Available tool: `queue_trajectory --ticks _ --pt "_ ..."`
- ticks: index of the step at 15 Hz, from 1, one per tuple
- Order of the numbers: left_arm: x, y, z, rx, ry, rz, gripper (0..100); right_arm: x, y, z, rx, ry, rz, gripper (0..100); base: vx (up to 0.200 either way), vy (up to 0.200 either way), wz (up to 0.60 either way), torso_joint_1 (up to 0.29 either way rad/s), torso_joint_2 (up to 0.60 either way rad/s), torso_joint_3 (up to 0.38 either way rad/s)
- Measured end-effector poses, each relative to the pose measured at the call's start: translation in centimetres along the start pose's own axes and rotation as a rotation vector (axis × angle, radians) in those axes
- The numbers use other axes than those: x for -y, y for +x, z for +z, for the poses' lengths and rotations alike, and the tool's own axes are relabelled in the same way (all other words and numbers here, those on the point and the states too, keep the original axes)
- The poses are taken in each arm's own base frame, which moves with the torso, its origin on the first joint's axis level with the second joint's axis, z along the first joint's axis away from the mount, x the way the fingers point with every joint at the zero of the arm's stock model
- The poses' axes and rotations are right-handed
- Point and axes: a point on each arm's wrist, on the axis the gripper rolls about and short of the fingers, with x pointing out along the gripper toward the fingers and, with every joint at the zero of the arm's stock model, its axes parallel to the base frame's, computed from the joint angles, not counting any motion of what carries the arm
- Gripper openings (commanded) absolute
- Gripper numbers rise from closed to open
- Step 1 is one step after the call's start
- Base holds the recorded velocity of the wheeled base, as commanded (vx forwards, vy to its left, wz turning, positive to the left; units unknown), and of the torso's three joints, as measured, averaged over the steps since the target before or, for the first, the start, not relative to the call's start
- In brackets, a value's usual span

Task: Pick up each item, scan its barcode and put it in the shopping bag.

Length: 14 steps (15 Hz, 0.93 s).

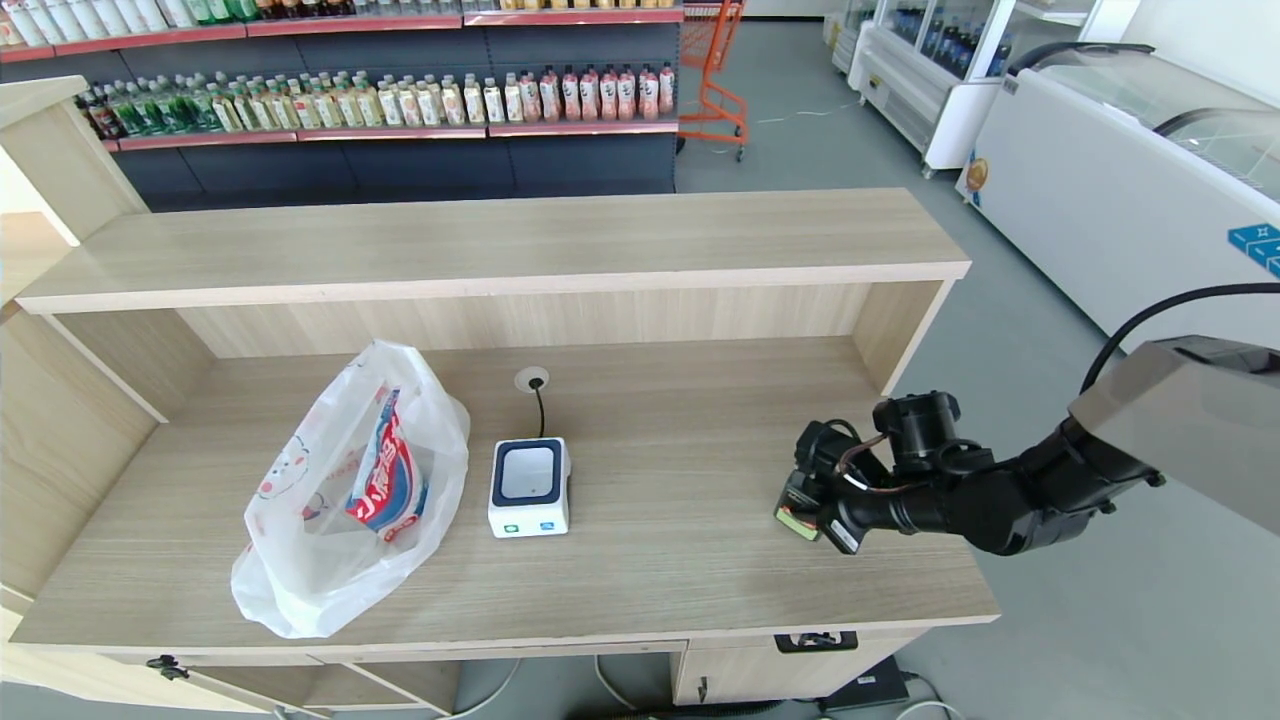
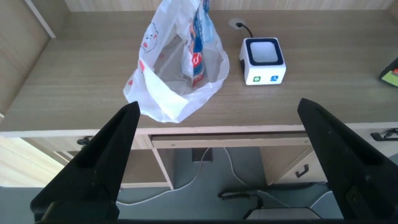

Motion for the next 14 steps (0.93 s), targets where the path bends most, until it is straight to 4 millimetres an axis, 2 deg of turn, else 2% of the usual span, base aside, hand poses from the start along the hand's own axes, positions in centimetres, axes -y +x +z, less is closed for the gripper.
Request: queue_trajectory --ticks 3,7,9,11,14 --pt "0.0 0.0 0.0 0.000 0.000 0.000 100 -0.3 -2.1 0.0 0.022 0.037 -0.019 0 0.000 0.000 0.00 0.000 0.00 0.000" --pt "0.0 0.0 0.0 0.000 0.000 0.000 100 -1.1 -8.6 -2.4 0.017 0.045 -0.103 0 0.000 0.000 0.00 0.000 0.00 0.000" --pt "0.0 0.0 0.0 0.000 0.000 0.000 100 -0.6 -12.7 -3.4 0.028 -0.193 -0.187 0 0.000 0.000 0.00 0.000 0.00 0.000" --pt "0.0 0.0 0.0 0.000 0.000 0.000 100 0.0 -15.5 -3.6 0.116 -0.528 -0.203 0 0.000 0.000 0.00 0.000 0.00 0.000" --pt "0.0 0.0 0.0 0.000 0.000 0.000 100 -0.7 -17.3 -3.1 0.314 -1.168 -0.176 0 0.000 0.000 0.00 0.000 0.00 0.000"
